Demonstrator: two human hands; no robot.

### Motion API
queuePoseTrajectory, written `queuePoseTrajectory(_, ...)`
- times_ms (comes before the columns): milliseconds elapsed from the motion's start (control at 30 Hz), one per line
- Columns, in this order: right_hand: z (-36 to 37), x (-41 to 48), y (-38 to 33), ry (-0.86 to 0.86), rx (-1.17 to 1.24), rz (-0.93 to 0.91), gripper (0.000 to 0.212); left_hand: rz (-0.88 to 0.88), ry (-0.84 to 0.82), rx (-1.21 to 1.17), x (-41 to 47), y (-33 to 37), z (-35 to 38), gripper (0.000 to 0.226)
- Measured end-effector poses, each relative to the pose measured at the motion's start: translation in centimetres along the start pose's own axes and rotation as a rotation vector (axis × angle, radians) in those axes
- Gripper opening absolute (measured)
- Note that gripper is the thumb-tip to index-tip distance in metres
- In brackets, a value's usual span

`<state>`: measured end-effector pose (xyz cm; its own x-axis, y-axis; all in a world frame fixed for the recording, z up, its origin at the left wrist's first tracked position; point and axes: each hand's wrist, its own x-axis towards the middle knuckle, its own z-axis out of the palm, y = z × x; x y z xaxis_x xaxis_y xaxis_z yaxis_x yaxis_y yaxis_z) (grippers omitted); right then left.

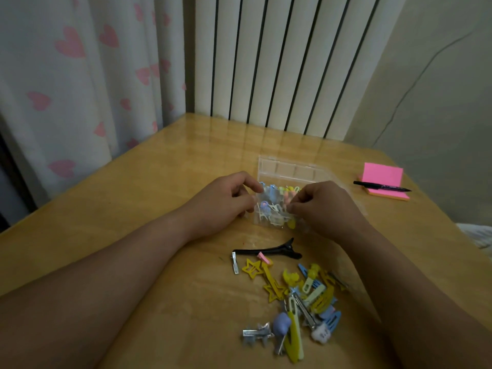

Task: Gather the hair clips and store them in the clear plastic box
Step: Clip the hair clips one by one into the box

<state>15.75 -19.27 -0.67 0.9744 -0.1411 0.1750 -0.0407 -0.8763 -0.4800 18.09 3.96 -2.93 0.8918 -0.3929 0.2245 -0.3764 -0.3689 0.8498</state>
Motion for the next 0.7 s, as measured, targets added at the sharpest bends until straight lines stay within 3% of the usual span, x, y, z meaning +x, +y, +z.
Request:
queuePoseTrajectory(267, 0.1, -0.5, 0.3, 0.073, 0.053, -0.042, 0.016, 0.006, 0.002, 0.008, -0.1, 0.0, 0.0, 0.019)
queuePoseTrajectory(400, -0.4, -1.7, -0.2, 0.137, 0.122, -0.189, 0.011, 0.005, 0.002, 0.014, -0.2, 0.1, 0.0, 0.019)
queuePoseTrajectory(600, -2.0, -4.3, -2.6, -0.052, 0.142, -0.435, 0.011, 0.009, 0.002, 0.016, -0.4, 0.4, -0.1, 0.019)
queuePoseTrajectory(700, -3.5, -5.1, -3.8, -0.142, 0.132, -0.462, 0.013, 0.003, 0.001, 0.009, -0.4, 0.4, -0.1, 0.020)
